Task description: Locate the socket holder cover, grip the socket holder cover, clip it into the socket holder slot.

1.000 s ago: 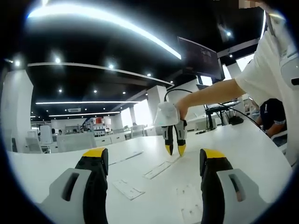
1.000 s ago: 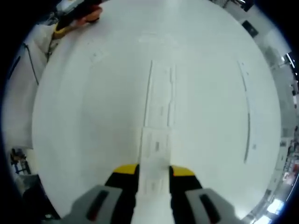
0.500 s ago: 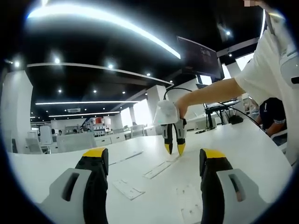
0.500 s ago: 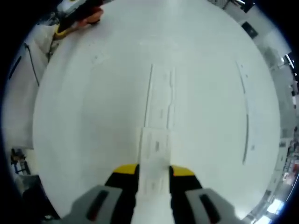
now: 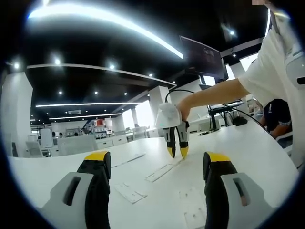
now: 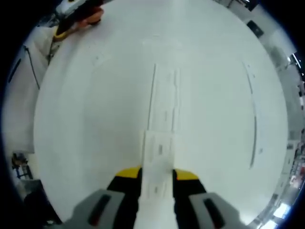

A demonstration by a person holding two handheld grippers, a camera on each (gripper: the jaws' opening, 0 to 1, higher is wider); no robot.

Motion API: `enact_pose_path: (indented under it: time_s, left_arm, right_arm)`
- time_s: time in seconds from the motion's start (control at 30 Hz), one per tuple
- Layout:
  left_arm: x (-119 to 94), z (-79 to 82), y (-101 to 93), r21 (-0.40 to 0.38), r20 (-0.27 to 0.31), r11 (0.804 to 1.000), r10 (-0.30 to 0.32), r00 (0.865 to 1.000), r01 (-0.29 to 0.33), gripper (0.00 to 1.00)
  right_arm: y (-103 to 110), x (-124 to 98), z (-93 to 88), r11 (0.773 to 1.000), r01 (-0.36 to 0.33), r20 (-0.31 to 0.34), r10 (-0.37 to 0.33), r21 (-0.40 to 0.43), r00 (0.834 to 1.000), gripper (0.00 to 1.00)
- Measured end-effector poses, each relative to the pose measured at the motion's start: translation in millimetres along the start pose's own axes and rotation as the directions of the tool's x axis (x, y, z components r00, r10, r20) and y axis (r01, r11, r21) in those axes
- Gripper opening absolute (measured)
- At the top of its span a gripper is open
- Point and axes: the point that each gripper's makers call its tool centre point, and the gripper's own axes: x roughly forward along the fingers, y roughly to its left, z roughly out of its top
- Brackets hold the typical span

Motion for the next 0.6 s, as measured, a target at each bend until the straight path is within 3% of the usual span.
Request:
enact_pose_path:
  time_s: [0.6]
  left_arm:
    - [-0.7, 1.3, -1.6, 0.003, 0.001, 1.0, -0.003, 1.0, 0.003, 0.78]
  right_arm:
    - [9.5, 0.6, 6.4, 1.0, -0.006, -0.008, 0.006, 0.006, 1.0, 0.27]
